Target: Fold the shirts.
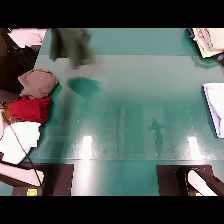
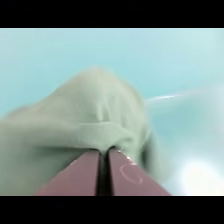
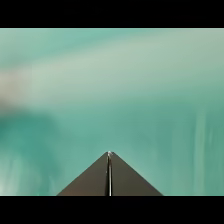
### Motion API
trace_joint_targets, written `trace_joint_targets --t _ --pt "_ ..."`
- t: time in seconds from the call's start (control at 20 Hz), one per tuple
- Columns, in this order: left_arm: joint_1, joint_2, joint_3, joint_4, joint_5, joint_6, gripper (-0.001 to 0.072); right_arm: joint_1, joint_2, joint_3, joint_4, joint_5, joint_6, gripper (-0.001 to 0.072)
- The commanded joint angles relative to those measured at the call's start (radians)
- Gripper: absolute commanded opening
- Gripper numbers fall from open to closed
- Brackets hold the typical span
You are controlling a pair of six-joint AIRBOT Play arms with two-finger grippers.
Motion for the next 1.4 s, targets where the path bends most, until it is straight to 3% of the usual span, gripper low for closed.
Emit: trace_joint_targets --t 0.0,0.15,0.3,0.6,0.65,0.7,0.75,1.0,1.1,1.35 --pt "-0.109 0.204 -0.015 -0.300 -0.193 0.183 0.0025 0.001 0.000 0.126 0.009 -0.051 -0.002 0.0015" --pt "-0.248 0.294 -0.062 -0.270 -0.292 0.183 0.0025 0.001 0.000 0.193 0.008 -0.012 -0.003 0.0015" --pt "-0.352 0.296 -0.129 -0.074 -0.303 0.163 0.0025 0.001 0.000 0.228 0.006 0.040 -0.004 0.0015" --pt "-0.349 0.192 -0.425 0.243 -0.202 -0.063 0.0029 0.001 0.000 0.238 0.002 0.096 -0.019 0.0014" --pt "-0.333 0.162 -0.434 0.261 -0.208 -0.099 0.0232 0.001 0.000 0.238 0.001 0.095 -0.019 0.0015" --pt "-0.311 0.144 -0.434 0.261 -0.224 -0.130 0.0597 0.001 0.000 0.238 0.001 0.094 -0.020 0.0015" --pt "-0.280 0.139 -0.434 0.261 -0.245 -0.178 0.0710 0.001 0.000 0.238 0.000 0.095 -0.020 0.0014" --pt "-0.118 0.160 -0.471 0.259 -0.486 -0.248 0.0708 0.001 -0.002 0.238 -0.001 0.093 -0.031 0.0014" --pt "-0.107 0.200 -0.602 0.259 -0.442 -0.264 0.0708 0.001 -0.003 0.238 0.000 0.094 -0.038 0.0015" --pt "-0.111 0.225 -0.922 0.205 -0.148 -0.264 0.0709 0.001 -0.006 0.236 0.000 0.103 -0.038 0.0015"
